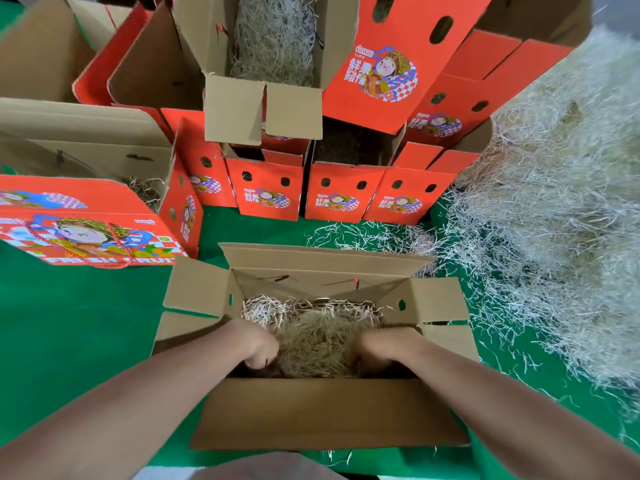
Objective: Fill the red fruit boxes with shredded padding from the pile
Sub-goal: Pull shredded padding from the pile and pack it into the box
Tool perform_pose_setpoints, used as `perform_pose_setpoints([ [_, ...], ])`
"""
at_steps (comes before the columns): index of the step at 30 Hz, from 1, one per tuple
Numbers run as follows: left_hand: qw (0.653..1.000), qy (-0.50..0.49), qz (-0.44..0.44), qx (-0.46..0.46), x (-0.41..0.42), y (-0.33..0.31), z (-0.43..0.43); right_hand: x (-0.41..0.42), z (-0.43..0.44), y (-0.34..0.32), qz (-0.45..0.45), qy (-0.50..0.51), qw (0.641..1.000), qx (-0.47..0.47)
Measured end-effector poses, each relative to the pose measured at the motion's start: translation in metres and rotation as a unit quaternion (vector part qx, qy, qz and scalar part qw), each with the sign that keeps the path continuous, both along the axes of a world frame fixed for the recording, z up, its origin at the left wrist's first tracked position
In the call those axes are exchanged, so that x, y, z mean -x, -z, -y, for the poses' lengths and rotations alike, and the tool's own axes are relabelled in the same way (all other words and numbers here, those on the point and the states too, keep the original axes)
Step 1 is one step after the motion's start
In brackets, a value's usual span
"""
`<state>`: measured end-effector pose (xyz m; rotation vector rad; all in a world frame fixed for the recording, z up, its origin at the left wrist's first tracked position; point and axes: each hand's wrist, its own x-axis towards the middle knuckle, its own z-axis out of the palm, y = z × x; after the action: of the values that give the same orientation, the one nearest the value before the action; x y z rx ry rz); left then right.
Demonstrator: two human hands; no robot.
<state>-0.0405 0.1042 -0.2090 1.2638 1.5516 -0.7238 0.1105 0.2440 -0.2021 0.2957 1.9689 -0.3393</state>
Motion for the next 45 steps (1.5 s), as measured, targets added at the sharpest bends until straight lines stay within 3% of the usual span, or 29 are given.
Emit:
perform_pose_setpoints([
  [3,0.993,-0.049,-0.028,-0.109,0.006,0.001,-0.006,0.004,-0.004,0.002,-0.154,0.063,0.985,-0.043],
  [8,0.986,-0.094,-0.034,-0.136,0.008,-0.008,-0.011,0.005,-0.014,0.006,-0.090,0.066,0.993,-0.049],
  [12,0.926,-0.185,-0.052,-0.325,0.014,-0.022,-0.005,0.009,-0.013,-0.012,-0.200,0.148,0.967,-0.055],
  [16,0.846,-0.230,-0.028,-0.480,0.014,-0.049,0.006,-0.001,0.000,-0.040,-0.352,0.161,0.916,-0.104],
  [20,0.781,-0.260,0.006,-0.568,0.006,-0.081,0.027,-0.012,0.019,-0.073,-0.547,0.198,0.803,-0.131],
  [22,0.744,-0.269,-0.016,-0.612,0.007,-0.098,0.044,-0.024,0.020,-0.088,-0.593,0.208,0.767,-0.128],
  [25,0.681,-0.293,-0.101,-0.664,0.014,-0.108,0.080,-0.057,0.013,-0.100,-0.559,0.247,0.783,-0.119],
  [28,0.665,-0.404,-0.198,-0.597,0.018,-0.100,0.120,-0.097,0.004,-0.090,-0.446,0.268,0.821,-0.235],
  [29,0.648,-0.480,-0.184,-0.561,0.017,-0.095,0.129,-0.109,0.002,-0.085,-0.425,0.312,0.811,-0.256],
  [30,0.618,-0.569,-0.142,-0.524,0.013,-0.091,0.135,-0.118,0.001,-0.081,-0.430,0.389,0.778,-0.243],
  [31,0.564,-0.658,-0.080,-0.493,0.006,-0.088,0.139,-0.125,0.001,-0.079,-0.449,0.499,0.718,-0.186],
  [33,0.436,-0.777,0.071,-0.449,-0.008,-0.084,0.138,-0.131,0.000,-0.077,-0.456,0.710,0.536,0.008],
  [34,0.405,-0.795,0.133,-0.431,-0.016,-0.082,0.136,-0.136,0.003,-0.077,-0.437,0.766,0.454,0.122],
  [35,0.399,-0.794,0.166,-0.427,-0.023,-0.080,0.132,-0.139,0.004,-0.075,-0.420,0.781,0.422,0.190],
  [39,0.372,-0.766,0.229,-0.473,-0.046,-0.090,0.112,-0.123,0.001,-0.078,-0.441,0.762,0.367,0.302],
  [40,0.366,-0.767,0.238,-0.471,-0.049,-0.092,0.109,-0.122,0.002,-0.081,-0.443,0.737,0.380,0.342],
  [41,0.363,-0.780,0.236,-0.452,-0.052,-0.092,0.108,-0.122,0.007,-0.085,-0.434,0.704,0.428,0.365],
  [43,0.364,-0.816,0.225,-0.388,-0.059,-0.085,0.111,-0.124,0.018,-0.082,-0.359,0.643,0.579,0.350],
  [44,0.366,-0.825,0.222,-0.368,-0.062,-0.081,0.113,-0.126,0.020,-0.077,-0.321,0.636,0.613,0.342],
  [45,0.368,-0.828,0.220,-0.362,-0.063,-0.079,0.113,-0.127,0.020,-0.073,-0.296,0.646,0.611,0.350],
])
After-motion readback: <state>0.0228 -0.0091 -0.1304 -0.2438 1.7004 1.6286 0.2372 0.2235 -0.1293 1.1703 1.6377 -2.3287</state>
